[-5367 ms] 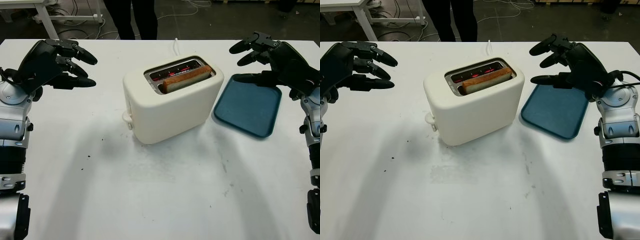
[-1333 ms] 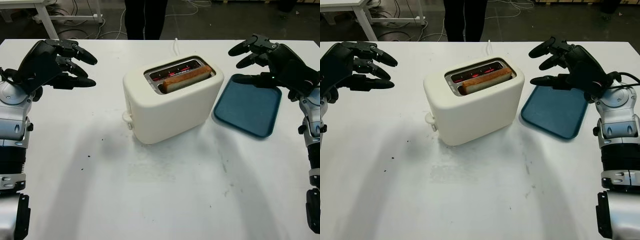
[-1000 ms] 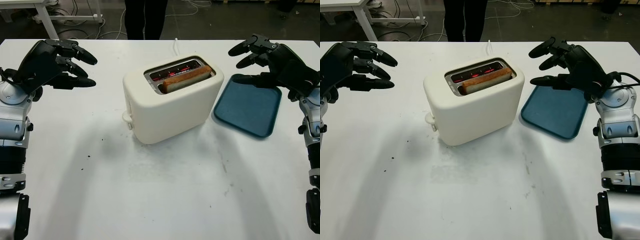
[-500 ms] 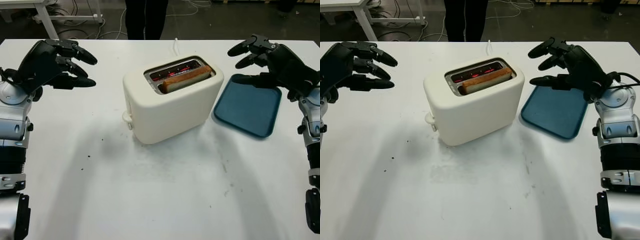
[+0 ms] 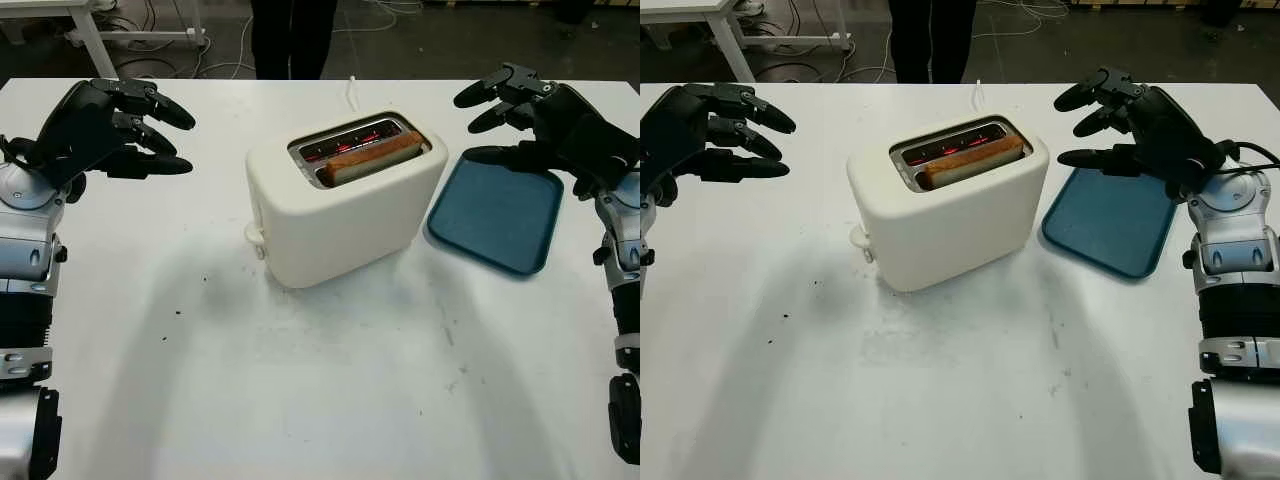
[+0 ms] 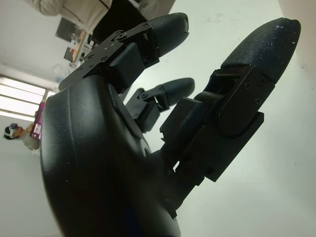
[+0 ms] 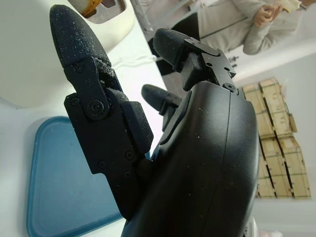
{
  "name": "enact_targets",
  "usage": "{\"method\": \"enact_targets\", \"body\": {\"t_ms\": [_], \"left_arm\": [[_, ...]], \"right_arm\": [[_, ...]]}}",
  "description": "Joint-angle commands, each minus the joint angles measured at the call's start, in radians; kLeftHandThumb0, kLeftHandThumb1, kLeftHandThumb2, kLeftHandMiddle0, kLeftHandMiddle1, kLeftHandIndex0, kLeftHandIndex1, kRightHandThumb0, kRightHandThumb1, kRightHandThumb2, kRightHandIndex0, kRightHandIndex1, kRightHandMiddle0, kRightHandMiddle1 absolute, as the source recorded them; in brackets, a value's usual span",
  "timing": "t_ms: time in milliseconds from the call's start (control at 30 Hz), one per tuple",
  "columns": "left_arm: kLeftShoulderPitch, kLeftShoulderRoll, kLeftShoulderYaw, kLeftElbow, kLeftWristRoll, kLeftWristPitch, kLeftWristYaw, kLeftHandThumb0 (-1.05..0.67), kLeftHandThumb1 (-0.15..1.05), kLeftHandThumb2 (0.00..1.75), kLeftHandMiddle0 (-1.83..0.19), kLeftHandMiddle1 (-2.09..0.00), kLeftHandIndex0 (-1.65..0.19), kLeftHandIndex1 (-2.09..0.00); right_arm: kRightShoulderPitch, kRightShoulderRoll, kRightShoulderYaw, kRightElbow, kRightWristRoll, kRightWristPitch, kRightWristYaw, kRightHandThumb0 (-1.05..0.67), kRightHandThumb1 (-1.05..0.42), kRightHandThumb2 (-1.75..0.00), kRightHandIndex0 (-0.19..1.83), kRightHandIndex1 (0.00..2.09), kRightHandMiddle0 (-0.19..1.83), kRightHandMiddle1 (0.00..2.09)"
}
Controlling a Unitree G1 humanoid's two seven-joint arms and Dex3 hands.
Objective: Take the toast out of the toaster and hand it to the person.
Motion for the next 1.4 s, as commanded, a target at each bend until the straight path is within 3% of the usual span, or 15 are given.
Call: {"method": "enact_targets", "body": {"t_ms": [0,467,1000,1367], "left_arm": [[0.004,-0.006,0.011,-0.003,-0.013,0.008,0.001,-1.05,0.54,0.0,-0.81,-0.86,-0.84,-0.67],[0.054,-0.024,0.027,-0.011,-0.019,0.026,0.011,-1.05,0.52,0.0,-0.77,-0.9,-0.8,-0.69],[0.054,-0.021,0.019,-0.016,-0.011,0.027,0.005,-1.05,0.53,0.0,-0.78,-0.89,-0.8,-0.7],[0.051,-0.021,0.016,-0.014,-0.009,0.023,0.003,-1.05,0.54,0.01,-0.77,-0.88,-0.8,-0.7]], "right_arm": [[-0.003,0.006,0.003,-0.001,-0.008,0.006,-0.016,-0.93,-0.82,0.0,0.06,1.31,0.17,1.02],[0.028,0.018,-0.01,0.01,0.022,0.012,-0.015,-0.96,-0.84,-0.01,0.07,1.32,0.17,1.02],[0.05,0.006,-0.008,0.002,0.008,-0.006,-0.022,-0.98,-0.86,0.0,0.09,1.35,0.17,1.05],[0.056,0.012,-0.004,0.051,-0.027,-0.057,-0.051,-1.03,-0.88,0.0,0.22,1.22,0.28,0.93]]}}
